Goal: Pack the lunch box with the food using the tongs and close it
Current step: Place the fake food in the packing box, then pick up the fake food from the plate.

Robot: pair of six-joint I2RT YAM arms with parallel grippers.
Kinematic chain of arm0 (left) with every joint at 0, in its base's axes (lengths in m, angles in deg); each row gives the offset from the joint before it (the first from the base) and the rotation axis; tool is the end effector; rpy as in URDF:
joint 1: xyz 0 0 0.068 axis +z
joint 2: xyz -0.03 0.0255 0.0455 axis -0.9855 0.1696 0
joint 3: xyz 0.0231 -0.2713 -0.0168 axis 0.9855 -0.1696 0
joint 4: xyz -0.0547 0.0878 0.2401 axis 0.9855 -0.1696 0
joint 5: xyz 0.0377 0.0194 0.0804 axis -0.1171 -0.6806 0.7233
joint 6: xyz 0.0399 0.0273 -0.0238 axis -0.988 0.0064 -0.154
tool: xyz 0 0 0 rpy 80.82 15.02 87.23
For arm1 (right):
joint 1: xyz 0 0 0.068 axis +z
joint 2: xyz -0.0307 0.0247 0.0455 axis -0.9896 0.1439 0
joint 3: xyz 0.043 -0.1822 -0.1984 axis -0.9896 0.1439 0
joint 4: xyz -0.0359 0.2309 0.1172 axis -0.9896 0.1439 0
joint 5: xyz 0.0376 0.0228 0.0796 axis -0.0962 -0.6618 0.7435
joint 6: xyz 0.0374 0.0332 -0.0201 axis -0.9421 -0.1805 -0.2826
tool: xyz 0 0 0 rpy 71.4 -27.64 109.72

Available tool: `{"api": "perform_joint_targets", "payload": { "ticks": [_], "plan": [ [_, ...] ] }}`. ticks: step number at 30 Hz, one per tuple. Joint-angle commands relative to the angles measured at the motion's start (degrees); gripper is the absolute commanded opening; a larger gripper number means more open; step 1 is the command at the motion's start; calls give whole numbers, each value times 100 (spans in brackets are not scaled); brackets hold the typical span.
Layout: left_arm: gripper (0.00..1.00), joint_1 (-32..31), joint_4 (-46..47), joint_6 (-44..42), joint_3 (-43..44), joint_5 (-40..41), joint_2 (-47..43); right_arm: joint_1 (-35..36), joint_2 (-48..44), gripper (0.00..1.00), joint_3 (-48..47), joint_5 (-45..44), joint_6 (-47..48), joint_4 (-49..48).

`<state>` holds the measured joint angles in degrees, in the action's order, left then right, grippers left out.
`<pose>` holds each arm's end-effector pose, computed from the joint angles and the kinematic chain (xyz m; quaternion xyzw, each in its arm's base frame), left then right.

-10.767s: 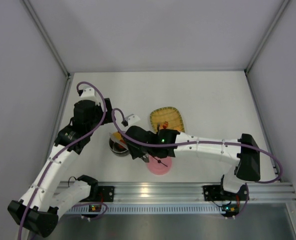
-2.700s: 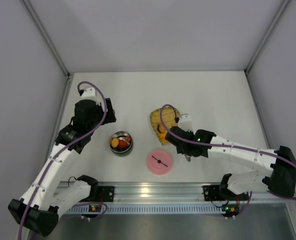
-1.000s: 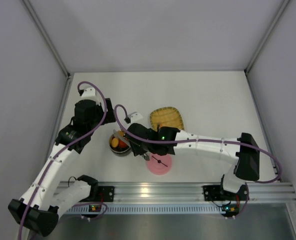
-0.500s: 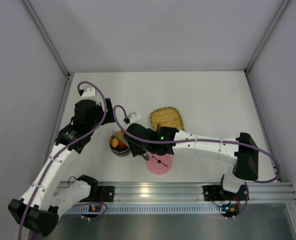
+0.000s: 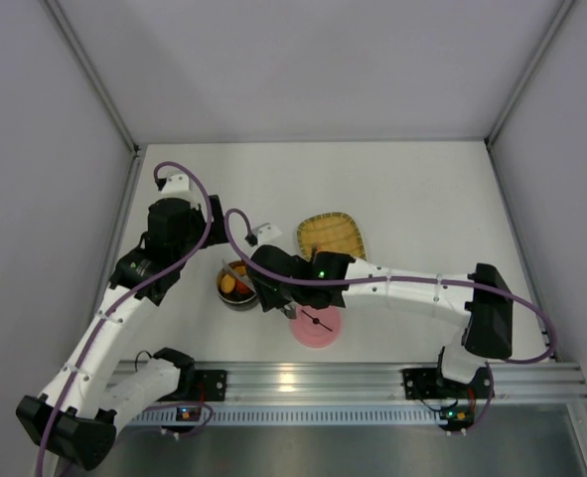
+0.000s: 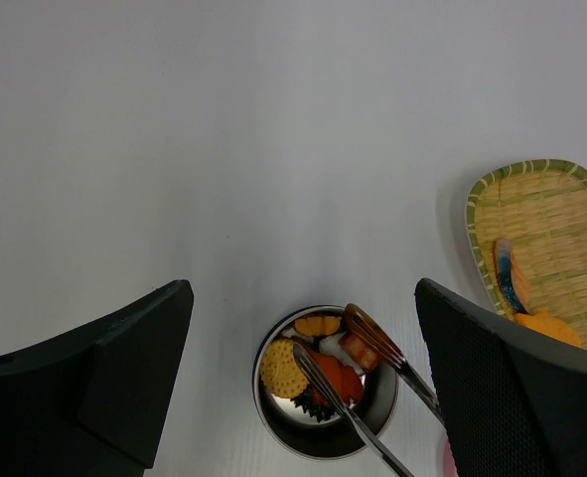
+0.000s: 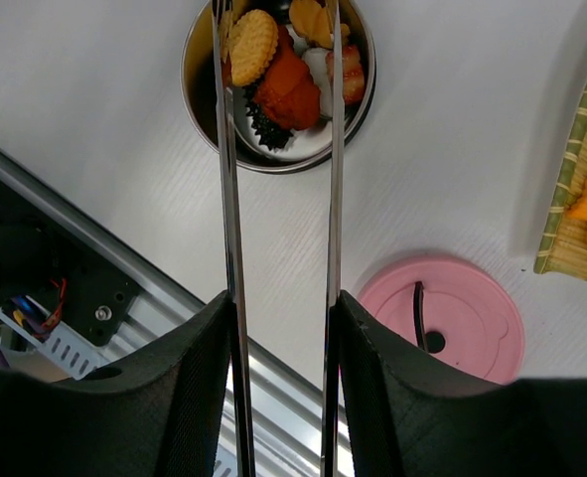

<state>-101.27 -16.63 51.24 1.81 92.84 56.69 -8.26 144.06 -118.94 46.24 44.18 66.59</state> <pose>0.1882 -0.0620 0.3489 -0.0585 0.8493 -0.0667 0.5204 0.1152 0.3477 0.3054 -0.2478 0.8943 0.1876 0.3218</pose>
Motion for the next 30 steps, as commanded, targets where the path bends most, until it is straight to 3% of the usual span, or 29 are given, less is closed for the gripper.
{"api": "perform_joint_targets", "payload": {
  "ticks": [1,5,13,20,30],
  "plan": [
    [98,30,68,3,-4,27,-39,123,-208,43,-208,-188,13,-216],
    [99,30,68,3,5,27,-39,106,-470,44,-147,-663,-31,91],
    [98,38,77,11,5,9,-48,-184,-1753,46,968,-1410,-469,636],
    [99,38,85,3,5,1,-48,-448,-2878,46,2006,-1534,-909,1164],
    [99,38,86,20,-4,-17,-30,-535,-3187,47,2850,-1420,-1226,1208]
  ]
}}
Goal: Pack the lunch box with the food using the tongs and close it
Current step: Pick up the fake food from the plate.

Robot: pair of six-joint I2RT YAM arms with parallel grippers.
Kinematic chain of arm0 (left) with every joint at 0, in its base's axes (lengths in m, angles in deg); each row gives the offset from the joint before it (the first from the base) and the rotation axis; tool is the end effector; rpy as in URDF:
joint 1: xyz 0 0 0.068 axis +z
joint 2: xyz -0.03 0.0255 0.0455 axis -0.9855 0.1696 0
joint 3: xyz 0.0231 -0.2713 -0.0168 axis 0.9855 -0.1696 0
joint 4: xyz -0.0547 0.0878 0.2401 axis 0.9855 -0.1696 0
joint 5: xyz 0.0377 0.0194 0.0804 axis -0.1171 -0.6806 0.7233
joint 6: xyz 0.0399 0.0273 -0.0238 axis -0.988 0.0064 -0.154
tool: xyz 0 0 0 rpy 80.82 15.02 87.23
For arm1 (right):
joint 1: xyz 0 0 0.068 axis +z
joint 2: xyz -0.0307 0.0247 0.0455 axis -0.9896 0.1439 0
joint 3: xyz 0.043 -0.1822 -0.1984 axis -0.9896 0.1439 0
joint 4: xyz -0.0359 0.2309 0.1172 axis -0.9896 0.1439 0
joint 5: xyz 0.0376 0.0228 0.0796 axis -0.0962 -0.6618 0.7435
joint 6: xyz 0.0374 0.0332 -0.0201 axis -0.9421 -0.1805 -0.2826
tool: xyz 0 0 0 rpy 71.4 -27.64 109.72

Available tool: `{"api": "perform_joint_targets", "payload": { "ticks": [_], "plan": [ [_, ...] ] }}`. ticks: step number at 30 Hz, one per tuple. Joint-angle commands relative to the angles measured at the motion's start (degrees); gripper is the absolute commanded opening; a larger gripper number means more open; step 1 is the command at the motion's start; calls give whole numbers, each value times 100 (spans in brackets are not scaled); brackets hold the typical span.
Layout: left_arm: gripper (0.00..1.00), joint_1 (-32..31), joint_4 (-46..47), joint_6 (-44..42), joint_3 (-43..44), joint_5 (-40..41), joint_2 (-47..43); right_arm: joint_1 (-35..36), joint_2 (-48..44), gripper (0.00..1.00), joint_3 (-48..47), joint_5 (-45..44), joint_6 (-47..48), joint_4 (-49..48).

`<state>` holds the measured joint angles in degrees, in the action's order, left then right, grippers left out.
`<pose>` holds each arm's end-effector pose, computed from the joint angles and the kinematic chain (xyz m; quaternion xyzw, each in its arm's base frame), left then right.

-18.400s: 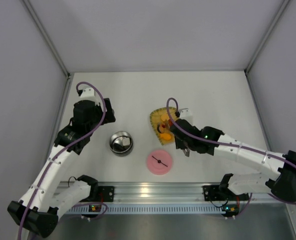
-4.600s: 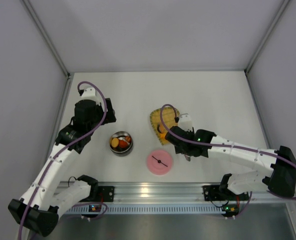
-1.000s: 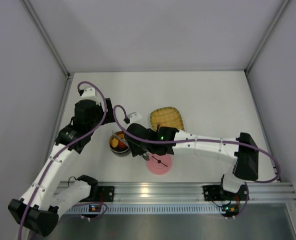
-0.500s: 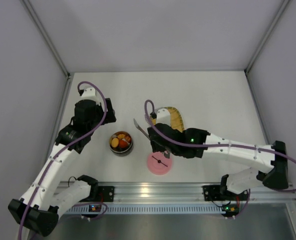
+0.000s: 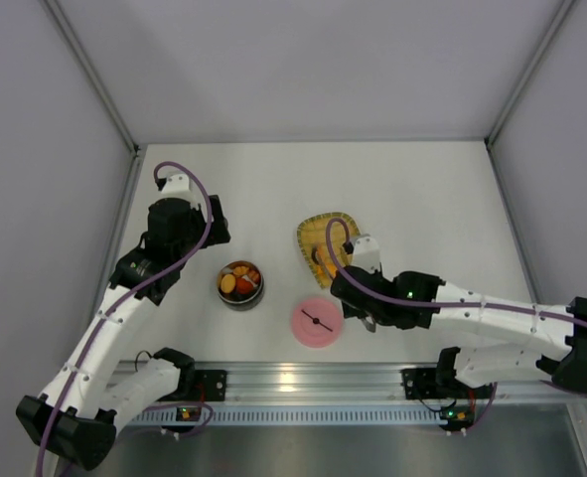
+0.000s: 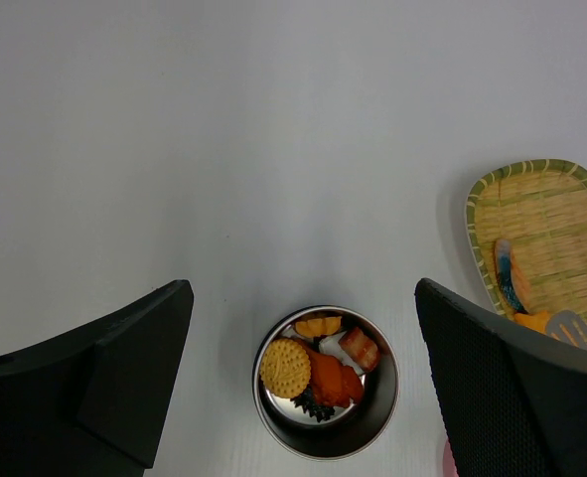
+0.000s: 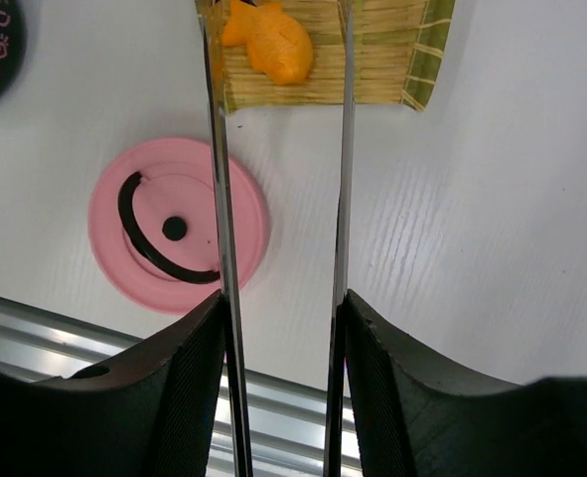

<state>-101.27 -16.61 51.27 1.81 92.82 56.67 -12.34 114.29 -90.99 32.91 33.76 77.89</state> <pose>0.1881 -0.0620 0.3490 -0.0586 0.8491 -0.0671 0.5206 0.0936 0.1951 0.2836 -0.1161 0.9222 0.0730 0.3616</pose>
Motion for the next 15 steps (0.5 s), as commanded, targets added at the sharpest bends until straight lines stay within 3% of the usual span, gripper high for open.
{"api": "perform_joint_targets", "payload": {
  "ticks": [1,15],
  "plan": [
    [99,38,92,18,5,-23,-11,-144,-219,47,72,-69,-184,69],
    [99,38,75,9,5,3,-2,-232,-61,47,257,213,-60,-282]
  ]
}}
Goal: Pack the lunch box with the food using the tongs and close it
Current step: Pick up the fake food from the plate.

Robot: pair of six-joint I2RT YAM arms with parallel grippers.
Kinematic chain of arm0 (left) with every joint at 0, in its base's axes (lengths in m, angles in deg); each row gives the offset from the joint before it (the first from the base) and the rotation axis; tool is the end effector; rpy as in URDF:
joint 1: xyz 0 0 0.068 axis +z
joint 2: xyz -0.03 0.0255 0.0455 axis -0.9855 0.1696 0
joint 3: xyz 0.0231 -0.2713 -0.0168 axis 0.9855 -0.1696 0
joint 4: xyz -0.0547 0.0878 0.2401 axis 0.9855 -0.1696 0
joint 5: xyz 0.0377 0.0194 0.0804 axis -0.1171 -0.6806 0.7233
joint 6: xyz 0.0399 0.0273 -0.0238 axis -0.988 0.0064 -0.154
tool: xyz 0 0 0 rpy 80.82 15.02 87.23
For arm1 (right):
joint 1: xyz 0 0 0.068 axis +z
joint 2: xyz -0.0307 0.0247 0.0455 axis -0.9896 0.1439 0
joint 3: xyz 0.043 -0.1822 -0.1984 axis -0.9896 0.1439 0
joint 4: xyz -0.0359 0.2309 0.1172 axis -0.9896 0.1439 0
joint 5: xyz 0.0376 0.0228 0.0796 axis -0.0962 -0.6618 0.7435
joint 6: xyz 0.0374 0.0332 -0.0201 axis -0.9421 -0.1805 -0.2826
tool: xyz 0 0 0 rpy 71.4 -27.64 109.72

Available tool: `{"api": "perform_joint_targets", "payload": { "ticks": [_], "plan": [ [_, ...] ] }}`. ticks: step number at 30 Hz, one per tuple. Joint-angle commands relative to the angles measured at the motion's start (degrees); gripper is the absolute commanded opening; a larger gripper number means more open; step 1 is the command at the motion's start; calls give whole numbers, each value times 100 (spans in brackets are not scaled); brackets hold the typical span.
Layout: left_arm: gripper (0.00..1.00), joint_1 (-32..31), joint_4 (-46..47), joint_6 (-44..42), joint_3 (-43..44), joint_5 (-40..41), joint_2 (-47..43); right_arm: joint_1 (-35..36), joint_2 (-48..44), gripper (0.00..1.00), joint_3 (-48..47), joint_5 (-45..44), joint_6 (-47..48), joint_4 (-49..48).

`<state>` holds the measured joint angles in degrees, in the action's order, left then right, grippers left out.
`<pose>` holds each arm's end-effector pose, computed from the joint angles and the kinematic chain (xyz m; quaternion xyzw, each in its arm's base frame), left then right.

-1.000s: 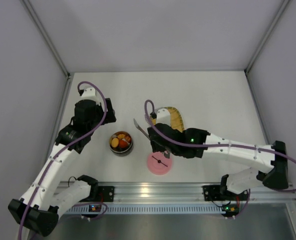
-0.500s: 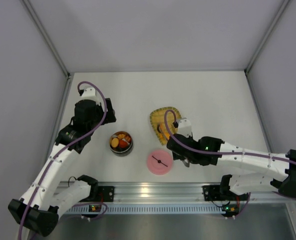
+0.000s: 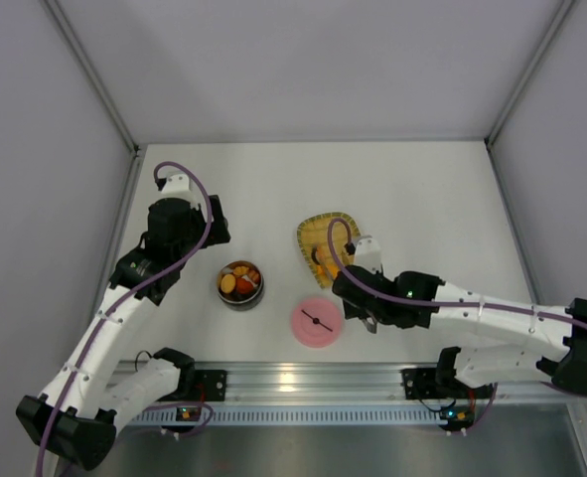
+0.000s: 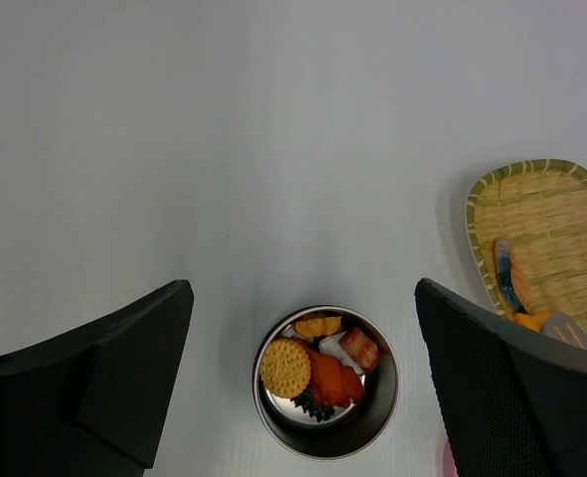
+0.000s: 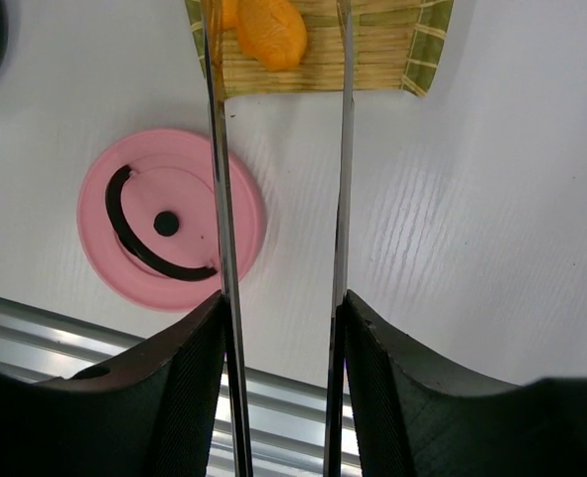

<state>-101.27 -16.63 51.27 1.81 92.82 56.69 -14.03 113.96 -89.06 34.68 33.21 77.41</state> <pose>0.1882 -0.0620 0.3489 -0.0586 0.8493 -0.0670 0.5204 0.0975 0.1903 0.2745 -0.1056 0.9295 0.0702 0.3465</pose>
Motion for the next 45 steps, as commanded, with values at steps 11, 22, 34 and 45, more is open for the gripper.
{"api": "perform_joint_targets", "payload": {
  "ticks": [11,22,34,45],
  "plan": [
    [99,30,77,0,5,-15,14,-64,-248,45,390,246,-50,-498],
    [99,38,77,18,5,-15,23,-64,-362,45,390,369,-24,-603],
    [99,38,77,18,5,-15,5,-55,-327,39,425,370,-50,-630],
    [99,38,85,18,-4,-15,5,-64,-362,24,180,151,-76,-349]
  ]
}}
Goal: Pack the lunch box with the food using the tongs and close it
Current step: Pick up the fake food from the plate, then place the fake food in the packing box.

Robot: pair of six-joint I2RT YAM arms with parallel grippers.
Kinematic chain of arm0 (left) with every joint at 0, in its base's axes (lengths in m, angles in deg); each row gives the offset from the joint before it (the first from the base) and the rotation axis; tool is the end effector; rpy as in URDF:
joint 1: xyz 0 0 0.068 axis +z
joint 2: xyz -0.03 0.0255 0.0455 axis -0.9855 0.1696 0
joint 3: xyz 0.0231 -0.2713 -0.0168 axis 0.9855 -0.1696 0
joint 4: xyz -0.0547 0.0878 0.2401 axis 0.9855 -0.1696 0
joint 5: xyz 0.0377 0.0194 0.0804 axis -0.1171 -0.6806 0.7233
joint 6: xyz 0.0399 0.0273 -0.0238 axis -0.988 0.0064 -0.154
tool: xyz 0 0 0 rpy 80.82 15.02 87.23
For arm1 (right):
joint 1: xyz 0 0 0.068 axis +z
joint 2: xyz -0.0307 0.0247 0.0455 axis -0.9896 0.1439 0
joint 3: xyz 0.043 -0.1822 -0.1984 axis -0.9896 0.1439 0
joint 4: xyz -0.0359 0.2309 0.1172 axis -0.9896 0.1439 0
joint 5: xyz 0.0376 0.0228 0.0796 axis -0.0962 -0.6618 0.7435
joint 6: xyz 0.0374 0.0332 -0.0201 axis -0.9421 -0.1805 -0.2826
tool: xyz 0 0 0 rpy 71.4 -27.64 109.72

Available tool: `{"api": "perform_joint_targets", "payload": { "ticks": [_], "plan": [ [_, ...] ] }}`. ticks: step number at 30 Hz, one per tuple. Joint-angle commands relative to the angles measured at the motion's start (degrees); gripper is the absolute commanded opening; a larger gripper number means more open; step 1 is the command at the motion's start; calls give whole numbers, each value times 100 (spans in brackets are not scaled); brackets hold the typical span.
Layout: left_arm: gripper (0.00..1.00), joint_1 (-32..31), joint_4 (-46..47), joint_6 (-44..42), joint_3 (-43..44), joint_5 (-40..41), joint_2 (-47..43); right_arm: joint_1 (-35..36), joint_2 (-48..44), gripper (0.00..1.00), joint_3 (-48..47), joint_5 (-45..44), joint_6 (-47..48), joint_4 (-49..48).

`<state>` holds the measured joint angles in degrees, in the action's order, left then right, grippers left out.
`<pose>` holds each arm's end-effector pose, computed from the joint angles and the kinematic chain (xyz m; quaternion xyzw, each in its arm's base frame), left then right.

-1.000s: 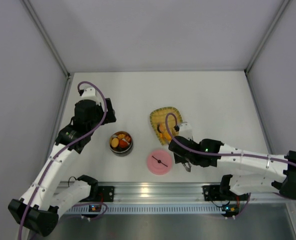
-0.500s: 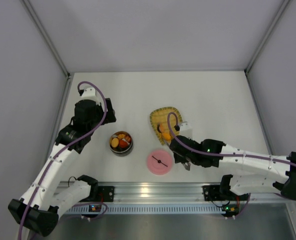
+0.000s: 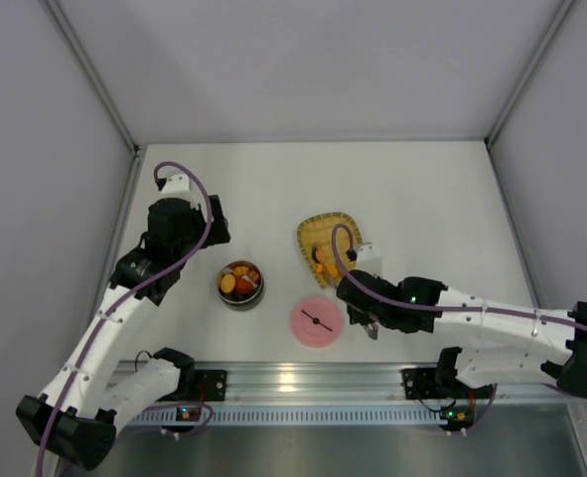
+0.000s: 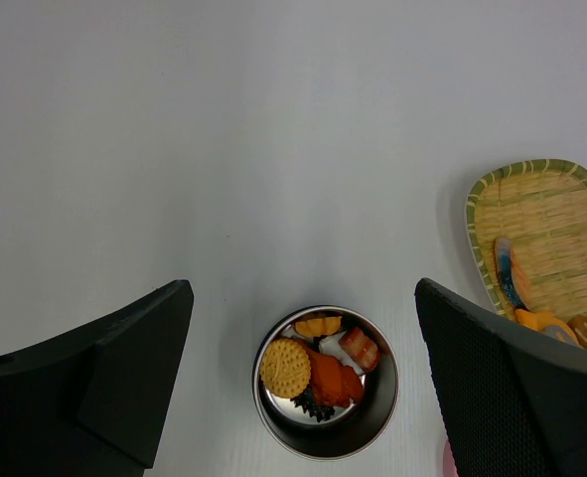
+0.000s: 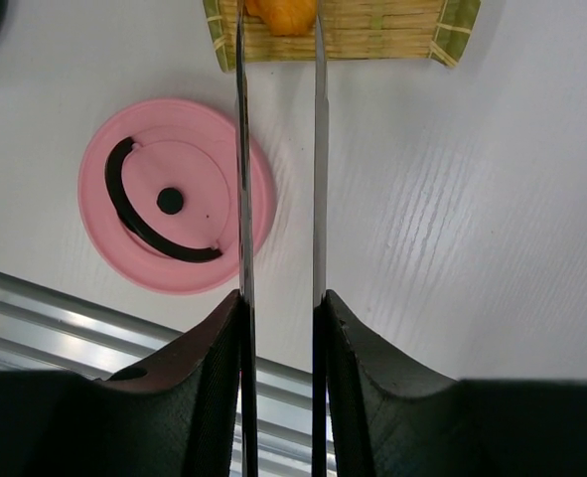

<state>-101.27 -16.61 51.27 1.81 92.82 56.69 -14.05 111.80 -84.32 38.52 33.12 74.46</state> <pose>0.1882 -0.0620 0.3489 -0.0586 0.8492 -0.0671 0.5205 0.0928 0.1842 0.2581 -0.1135 0.9352 0.0918 0.3227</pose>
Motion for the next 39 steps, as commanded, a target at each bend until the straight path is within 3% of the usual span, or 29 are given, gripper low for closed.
{"api": "perform_joint_targets", "payload": {
  "ticks": [1,16,39],
  "plan": [
    [99,30,75,18,5,-15,5,-62,-163,24,-348,-278,-76,-10],
    [99,30,75,27,5,-6,-13,-53,21,22,-1200,-306,319,96],
    [98,38,75,18,5,12,-21,571,2508,21,-3187,749,1057,-1073]
  ]
}}
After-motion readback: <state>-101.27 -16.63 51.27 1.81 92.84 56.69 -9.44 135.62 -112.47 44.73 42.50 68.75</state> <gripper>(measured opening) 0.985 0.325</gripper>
